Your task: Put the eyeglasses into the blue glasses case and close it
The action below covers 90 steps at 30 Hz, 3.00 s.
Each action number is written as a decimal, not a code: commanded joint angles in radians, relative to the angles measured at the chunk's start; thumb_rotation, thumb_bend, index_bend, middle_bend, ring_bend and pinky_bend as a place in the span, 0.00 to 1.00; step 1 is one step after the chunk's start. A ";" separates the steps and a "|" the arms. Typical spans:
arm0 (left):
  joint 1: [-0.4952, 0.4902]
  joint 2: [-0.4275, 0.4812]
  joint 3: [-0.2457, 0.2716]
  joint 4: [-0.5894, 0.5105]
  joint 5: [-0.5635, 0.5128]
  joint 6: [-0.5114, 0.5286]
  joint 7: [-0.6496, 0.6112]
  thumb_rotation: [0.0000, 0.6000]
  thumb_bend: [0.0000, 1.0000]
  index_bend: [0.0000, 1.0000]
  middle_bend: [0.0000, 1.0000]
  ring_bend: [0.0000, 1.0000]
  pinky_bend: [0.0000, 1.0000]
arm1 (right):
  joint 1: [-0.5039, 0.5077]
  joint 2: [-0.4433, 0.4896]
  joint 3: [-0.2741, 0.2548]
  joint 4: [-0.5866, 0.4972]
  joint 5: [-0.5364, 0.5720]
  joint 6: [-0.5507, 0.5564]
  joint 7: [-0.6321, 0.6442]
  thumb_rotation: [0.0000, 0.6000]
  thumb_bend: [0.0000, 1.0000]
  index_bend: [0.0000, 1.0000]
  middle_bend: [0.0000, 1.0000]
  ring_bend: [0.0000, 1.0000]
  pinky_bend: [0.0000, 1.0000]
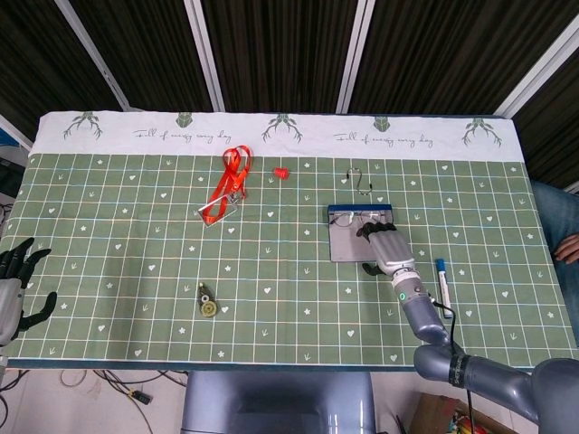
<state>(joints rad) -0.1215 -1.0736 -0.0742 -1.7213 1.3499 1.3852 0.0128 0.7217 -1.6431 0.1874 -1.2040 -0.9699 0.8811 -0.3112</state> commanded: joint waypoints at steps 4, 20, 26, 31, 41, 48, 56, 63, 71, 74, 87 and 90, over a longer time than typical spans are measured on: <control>0.000 0.001 0.000 0.000 -0.001 -0.001 0.000 1.00 0.40 0.16 0.00 0.00 0.00 | 0.002 -0.009 0.003 0.013 -0.005 -0.005 0.005 1.00 0.36 0.30 0.22 0.20 0.18; -0.001 0.002 0.001 -0.001 -0.002 -0.004 0.001 1.00 0.40 0.16 0.00 0.00 0.00 | 0.001 -0.023 0.006 0.045 -0.002 -0.026 0.014 1.00 0.39 0.31 0.22 0.20 0.18; -0.002 0.002 0.001 -0.001 -0.003 -0.005 0.003 1.00 0.40 0.16 0.00 0.00 0.00 | -0.002 -0.019 0.006 0.044 -0.006 -0.031 0.018 1.00 0.44 0.33 0.23 0.22 0.18; -0.002 0.003 0.002 -0.002 -0.002 -0.005 0.005 1.00 0.40 0.16 0.00 0.00 0.00 | -0.002 -0.007 0.013 0.032 -0.006 -0.046 0.035 1.00 0.52 0.34 0.24 0.23 0.18; -0.002 0.004 0.004 -0.001 0.001 -0.006 0.005 1.00 0.40 0.16 0.00 0.00 0.00 | 0.009 0.011 0.027 0.024 -0.008 -0.064 0.054 1.00 0.53 0.36 0.25 0.23 0.18; -0.002 0.003 0.003 -0.001 -0.001 -0.005 0.007 1.00 0.40 0.16 0.00 0.00 0.00 | 0.026 0.013 0.047 0.040 -0.013 -0.074 0.077 1.00 0.54 0.38 0.25 0.23 0.18; -0.002 0.002 0.002 -0.001 -0.002 -0.003 0.007 1.00 0.40 0.16 0.00 0.00 0.00 | 0.048 0.011 0.063 0.073 -0.003 -0.087 0.078 1.00 0.55 0.39 0.25 0.24 0.18; -0.001 0.002 0.003 0.000 0.000 -0.002 0.006 1.00 0.40 0.16 0.00 0.00 0.00 | 0.077 -0.027 0.087 0.170 -0.018 -0.106 0.128 1.00 0.55 0.39 0.25 0.24 0.18; -0.001 0.003 0.002 -0.001 -0.003 -0.003 0.004 1.00 0.40 0.16 0.00 0.00 0.00 | 0.110 -0.103 0.103 0.334 -0.086 -0.112 0.250 1.00 0.55 0.40 0.25 0.24 0.18; -0.001 0.003 0.003 0.000 -0.002 -0.003 0.006 1.00 0.40 0.16 0.00 0.00 0.00 | 0.119 -0.129 0.100 0.394 -0.113 -0.119 0.293 1.00 0.55 0.40 0.25 0.25 0.18; -0.001 0.005 0.002 -0.003 -0.005 -0.007 0.002 1.00 0.40 0.17 0.00 0.00 0.01 | 0.124 -0.173 0.089 0.496 -0.165 -0.155 0.403 1.00 0.50 0.55 0.26 0.25 0.18; -0.001 0.005 0.003 -0.003 -0.004 -0.006 0.003 1.00 0.40 0.17 0.00 0.00 0.02 | 0.120 -0.166 0.089 0.486 -0.170 -0.153 0.408 1.00 0.48 0.55 0.26 0.25 0.18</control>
<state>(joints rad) -0.1225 -1.0686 -0.0713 -1.7240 1.3461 1.3789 0.0158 0.8425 -1.8109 0.2769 -0.7166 -1.1388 0.7278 0.0956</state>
